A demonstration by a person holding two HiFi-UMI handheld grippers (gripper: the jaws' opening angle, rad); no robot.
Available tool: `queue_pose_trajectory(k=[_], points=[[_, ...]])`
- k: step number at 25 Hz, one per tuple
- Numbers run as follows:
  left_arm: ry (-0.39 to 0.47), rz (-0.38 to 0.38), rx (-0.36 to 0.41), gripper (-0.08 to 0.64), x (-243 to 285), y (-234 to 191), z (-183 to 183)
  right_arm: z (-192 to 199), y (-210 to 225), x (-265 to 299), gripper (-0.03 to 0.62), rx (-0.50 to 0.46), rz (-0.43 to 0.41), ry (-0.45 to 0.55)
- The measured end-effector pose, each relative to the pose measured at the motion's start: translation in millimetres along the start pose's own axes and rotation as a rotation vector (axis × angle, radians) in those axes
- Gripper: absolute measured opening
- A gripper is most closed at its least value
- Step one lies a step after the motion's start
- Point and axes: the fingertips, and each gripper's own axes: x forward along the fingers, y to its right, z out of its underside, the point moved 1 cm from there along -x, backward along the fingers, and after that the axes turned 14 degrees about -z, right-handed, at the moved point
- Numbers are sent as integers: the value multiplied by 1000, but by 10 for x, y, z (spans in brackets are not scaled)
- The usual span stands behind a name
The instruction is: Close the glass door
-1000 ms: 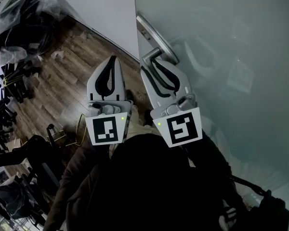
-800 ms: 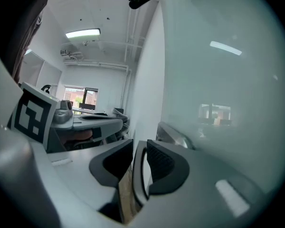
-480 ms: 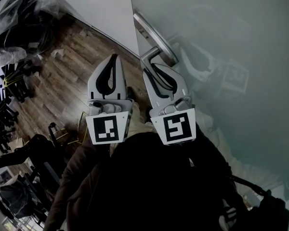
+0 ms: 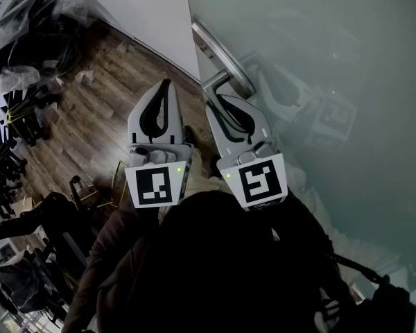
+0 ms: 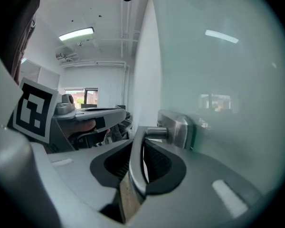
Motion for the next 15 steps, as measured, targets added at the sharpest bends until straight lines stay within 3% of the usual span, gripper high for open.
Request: queue_pose_trajectory(k=[6,15], points=[[-3,-8,2,-5,-48,-23,-11,-11,-63,28,63,12,-24,-2],[12,-93,-21,-3,-486,-201,-60,-23,-413,86,63,12,-90,2]])
